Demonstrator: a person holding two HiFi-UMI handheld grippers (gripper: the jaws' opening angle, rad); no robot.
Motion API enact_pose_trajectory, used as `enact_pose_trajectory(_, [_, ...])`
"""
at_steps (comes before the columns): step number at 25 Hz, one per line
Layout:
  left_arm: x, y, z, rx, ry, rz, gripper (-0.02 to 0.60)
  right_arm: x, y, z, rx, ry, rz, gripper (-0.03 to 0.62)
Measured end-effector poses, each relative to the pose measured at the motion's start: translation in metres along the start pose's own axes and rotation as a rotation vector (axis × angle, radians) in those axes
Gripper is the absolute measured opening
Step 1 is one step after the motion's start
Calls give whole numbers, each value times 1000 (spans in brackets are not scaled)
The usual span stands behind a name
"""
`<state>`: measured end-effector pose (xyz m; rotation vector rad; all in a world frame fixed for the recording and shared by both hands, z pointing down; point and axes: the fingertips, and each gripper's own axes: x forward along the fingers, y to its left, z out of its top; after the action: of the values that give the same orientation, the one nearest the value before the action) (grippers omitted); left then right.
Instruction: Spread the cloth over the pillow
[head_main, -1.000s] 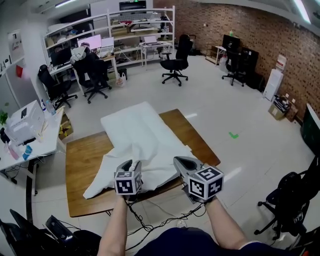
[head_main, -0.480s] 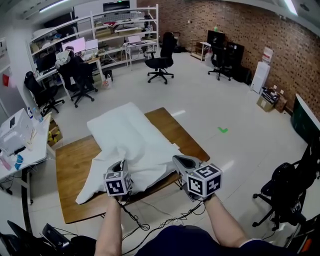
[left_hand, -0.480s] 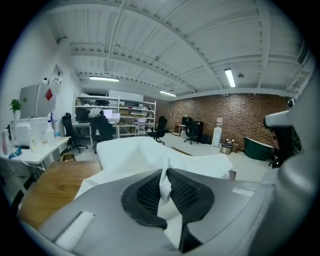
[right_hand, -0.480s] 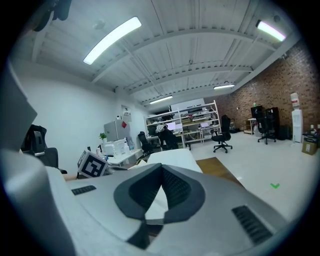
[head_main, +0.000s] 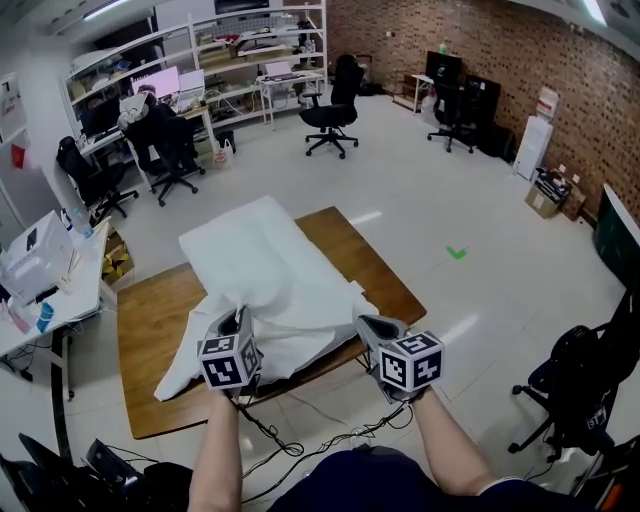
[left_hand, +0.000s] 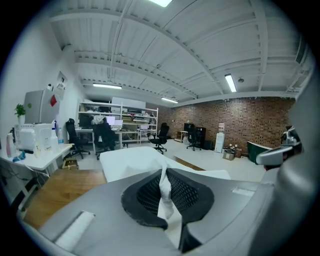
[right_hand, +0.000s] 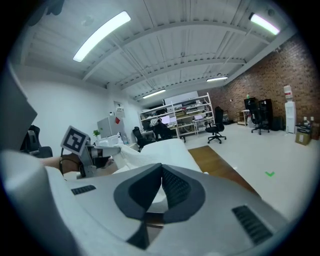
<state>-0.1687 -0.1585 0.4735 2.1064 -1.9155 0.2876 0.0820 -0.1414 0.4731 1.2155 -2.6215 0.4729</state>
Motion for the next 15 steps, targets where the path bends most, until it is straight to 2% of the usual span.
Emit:
enact_pose_trajectory(3, [-3, 10, 18, 4, -27, 36, 20, 5, -24, -18, 10, 29, -54, 7])
enact_pose_trajectory(4, [-3, 12, 23, 5, -32, 43, 20, 8, -28, -23, 15, 36, -59, 34])
enact_pose_trajectory(6, [-3, 12, 29, 11, -37, 48, 20, 15, -29, -31, 25, 43, -44, 41])
enact_pose_trajectory(8, [-4, 12, 31, 16, -35, 51, 21, 27, -22, -36, 29, 47, -16, 181])
enact_pose_trajectory(11, [-7, 15, 31, 20, -29, 62, 20, 47, -14, -46, 10, 75, 4, 193])
enact_pose_trajectory(13, [-9, 17, 32, 22, -27, 74, 21, 60, -11, -55, 6, 102, 17, 232])
enact_pose_trajectory(15, [-12, 19, 36, 25, -28, 87, 20, 68, -8, -63, 5, 121, 30, 232])
